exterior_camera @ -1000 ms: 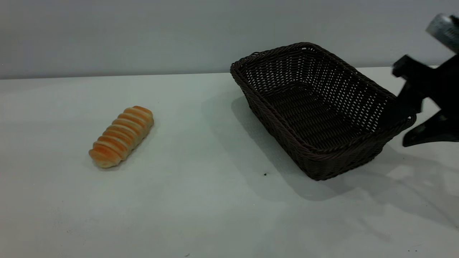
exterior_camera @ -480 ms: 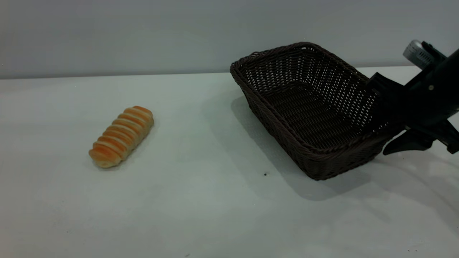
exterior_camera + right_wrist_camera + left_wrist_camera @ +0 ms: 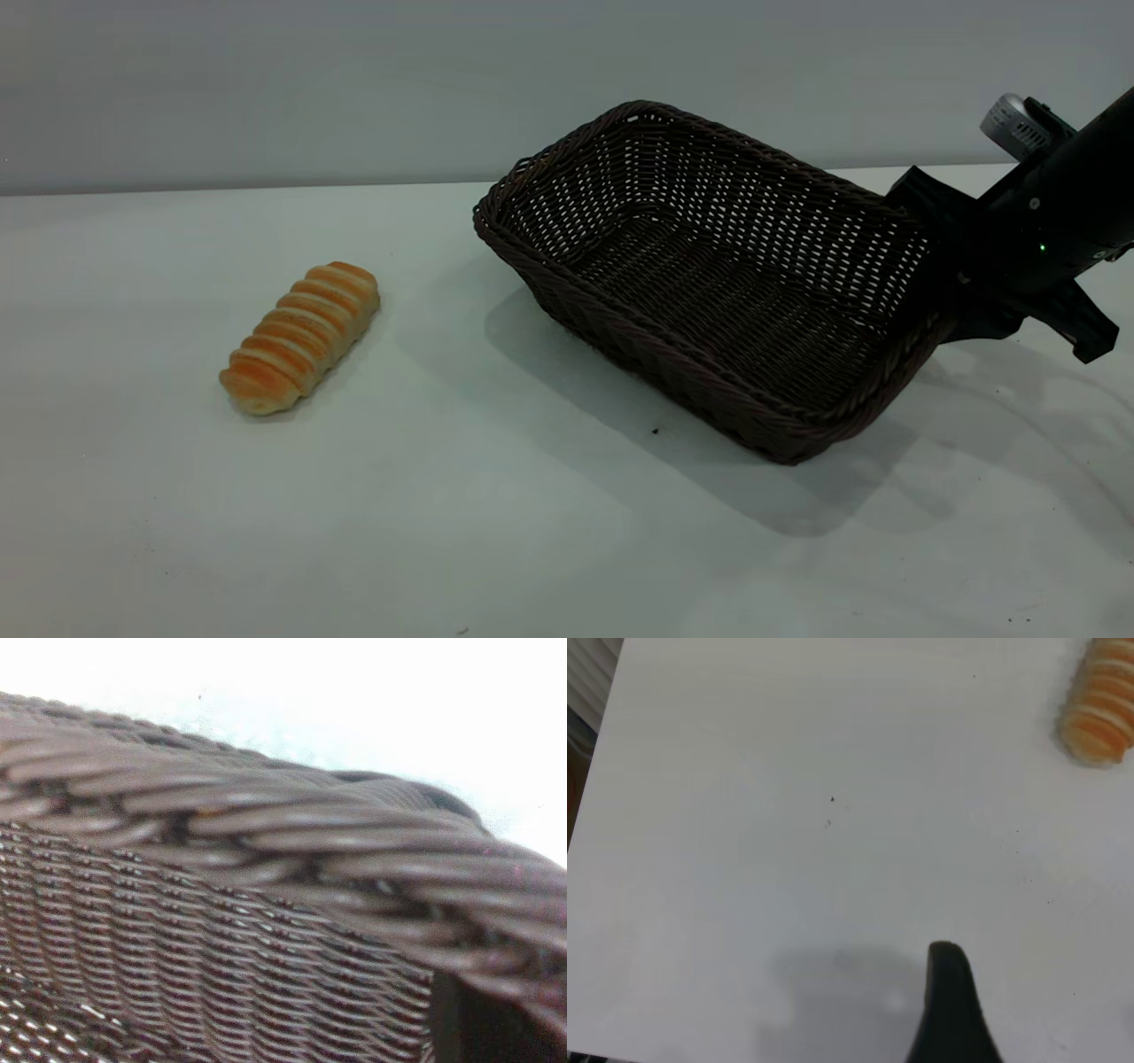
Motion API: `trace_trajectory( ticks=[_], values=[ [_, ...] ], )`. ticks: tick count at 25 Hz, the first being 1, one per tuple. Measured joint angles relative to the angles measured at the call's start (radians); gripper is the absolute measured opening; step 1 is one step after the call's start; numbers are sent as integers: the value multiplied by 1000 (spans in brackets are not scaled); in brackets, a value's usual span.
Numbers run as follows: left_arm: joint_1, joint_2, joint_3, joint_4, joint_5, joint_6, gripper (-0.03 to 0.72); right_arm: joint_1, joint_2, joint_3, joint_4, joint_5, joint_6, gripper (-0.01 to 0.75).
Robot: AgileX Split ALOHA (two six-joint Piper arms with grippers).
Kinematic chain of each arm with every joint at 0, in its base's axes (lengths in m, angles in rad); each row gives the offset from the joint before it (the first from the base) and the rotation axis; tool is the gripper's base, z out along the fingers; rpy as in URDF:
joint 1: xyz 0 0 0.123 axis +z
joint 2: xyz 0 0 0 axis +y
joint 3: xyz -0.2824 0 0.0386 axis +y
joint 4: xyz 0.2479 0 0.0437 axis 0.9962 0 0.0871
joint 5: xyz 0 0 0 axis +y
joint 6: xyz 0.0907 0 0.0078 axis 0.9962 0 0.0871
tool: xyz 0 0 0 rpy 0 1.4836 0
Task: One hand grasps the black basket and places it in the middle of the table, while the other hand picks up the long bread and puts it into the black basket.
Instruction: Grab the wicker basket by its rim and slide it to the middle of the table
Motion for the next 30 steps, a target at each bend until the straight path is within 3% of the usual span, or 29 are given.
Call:
trace_trajectory(
  ticks=[4, 9, 12, 20, 30],
  values=[
    [0, 0, 0, 0, 1, 0, 554, 0, -36, -11, -45, 61, -90, 117],
    [0, 0, 0, -3, 8, 0, 554, 11, -55, -141, -171, 321, -117, 117],
    [0, 0, 0, -4, 8, 0, 554, 49, -40, -221, -262, 415, -79, 117],
    [0, 0, 0, -6, 23, 0, 554, 157, 100, -352, -504, 457, 95, 117],
    [0, 0, 0, -6, 34, 0, 554, 170, 215, -474, -553, 521, 148, 129]
  ],
)
